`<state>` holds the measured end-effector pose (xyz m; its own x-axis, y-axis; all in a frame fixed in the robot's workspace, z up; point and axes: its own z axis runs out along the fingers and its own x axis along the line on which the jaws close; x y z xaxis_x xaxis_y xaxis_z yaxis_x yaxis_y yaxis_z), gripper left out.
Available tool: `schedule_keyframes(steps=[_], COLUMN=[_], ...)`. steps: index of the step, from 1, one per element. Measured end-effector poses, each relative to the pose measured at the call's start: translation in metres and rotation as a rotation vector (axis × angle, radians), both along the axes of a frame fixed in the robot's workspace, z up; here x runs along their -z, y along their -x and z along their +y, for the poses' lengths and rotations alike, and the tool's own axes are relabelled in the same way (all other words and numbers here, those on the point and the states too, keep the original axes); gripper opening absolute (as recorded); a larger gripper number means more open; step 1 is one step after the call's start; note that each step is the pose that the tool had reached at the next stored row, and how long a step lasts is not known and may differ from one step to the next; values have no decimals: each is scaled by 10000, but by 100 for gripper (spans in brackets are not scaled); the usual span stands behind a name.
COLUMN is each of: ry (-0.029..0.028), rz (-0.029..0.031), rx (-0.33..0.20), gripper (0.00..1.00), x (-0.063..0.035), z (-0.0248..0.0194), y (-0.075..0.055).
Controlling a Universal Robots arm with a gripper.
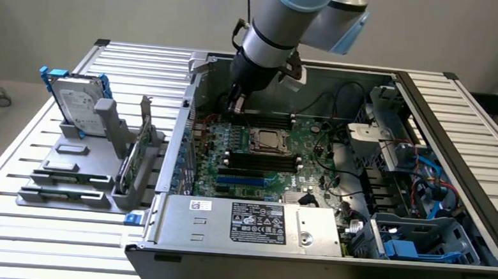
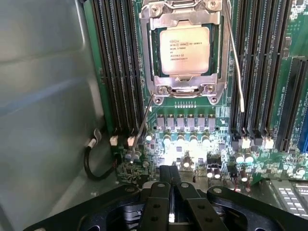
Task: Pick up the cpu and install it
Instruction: 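Close the cpu cover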
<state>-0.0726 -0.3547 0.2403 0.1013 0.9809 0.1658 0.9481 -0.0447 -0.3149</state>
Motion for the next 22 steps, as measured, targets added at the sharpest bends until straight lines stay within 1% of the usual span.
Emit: schedule_keyframes(steps=[7, 12, 13, 14, 17, 19, 22], ry=[-5, -8, -18, -40, -127, -147, -157], rz=[-64, -129, -135, -143, -177, -228, -342], rx=[562, 973, 1022, 1059, 1121, 1195, 1364], gripper=[11, 11, 11, 11, 11, 11, 11], x=[-11, -20, -25, -32, -50, -52, -52], z=[0, 1, 1, 1, 2, 4, 10], y=[8, 12, 18, 29, 66, 76, 80])
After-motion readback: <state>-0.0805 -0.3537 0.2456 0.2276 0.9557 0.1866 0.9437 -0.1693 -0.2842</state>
